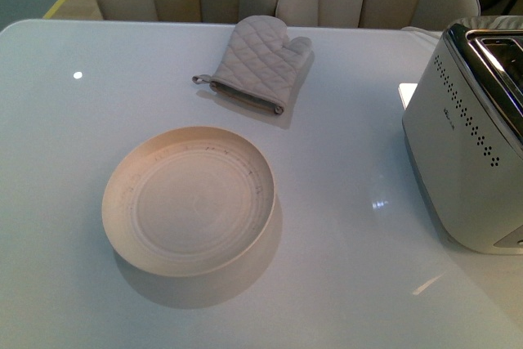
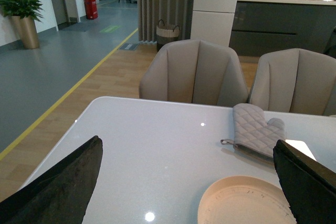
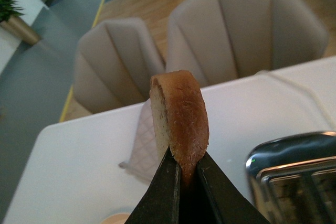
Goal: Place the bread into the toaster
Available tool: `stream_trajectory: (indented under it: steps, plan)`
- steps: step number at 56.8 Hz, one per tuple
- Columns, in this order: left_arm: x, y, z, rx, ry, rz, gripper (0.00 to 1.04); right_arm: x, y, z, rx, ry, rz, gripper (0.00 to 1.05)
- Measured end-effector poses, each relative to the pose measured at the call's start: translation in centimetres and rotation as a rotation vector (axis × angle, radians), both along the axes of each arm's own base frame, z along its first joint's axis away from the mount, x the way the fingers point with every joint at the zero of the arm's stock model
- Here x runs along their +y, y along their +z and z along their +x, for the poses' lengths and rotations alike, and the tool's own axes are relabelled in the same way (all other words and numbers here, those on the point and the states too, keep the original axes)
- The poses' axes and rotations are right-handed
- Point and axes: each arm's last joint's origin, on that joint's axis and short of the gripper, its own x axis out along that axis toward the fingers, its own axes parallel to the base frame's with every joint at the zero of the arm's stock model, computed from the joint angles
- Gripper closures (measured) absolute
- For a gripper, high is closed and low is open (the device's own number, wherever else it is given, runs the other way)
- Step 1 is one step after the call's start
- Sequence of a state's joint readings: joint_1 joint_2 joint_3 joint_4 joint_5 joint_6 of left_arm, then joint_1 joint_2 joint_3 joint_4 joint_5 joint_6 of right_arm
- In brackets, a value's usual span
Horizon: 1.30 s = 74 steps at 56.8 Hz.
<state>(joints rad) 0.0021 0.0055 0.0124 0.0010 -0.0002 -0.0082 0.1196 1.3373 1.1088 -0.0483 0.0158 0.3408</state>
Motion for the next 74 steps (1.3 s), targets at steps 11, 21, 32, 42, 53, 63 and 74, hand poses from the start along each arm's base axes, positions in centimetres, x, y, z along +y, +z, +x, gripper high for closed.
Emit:
stream_trajectory:
  steps: [11,21,32,42,53,63,74]
  plan:
    - [0.0,0.0,0.0,0.0,0.0,0.0,0.07,-1.9,3.0,-2.3,0.014,-0.086,-0.237,1.02]
    - [0.0,0.0,0.0,0.0,0.0,0.0,0.07,-2.1,1.7,-2.7,0.101,-0.08,-0.34,1.02]
    - [0.0,0.0,0.0,-0.001,0.0,0.0,0.07,-2.4,-0.8,-2.5,0.207,-0.058,-0.388,1.02]
    - [0.0,0.0,0.0,0.0,0.0,0.0,0.07,-2.4,-2.3,-2.3,0.259,-0.043,-0.394,1.02]
    - [0.0,0.0,0.0,0.0,0.0,0.0,0.07,-2.1,-3.7,-2.3,0.298,-0.036,-0.4,1.02]
    - [0.0,0.0,0.0,0.0,0.0,0.0,0.07,-2.0,-5.2,-2.0,0.34,-0.029,-0.408,1.02]
    - [0.0,0.0,0.0,0.0,0.0,0.0,0.07,-1.8,-5.9,-1.7,0.365,-0.035,-0.421,1.02]
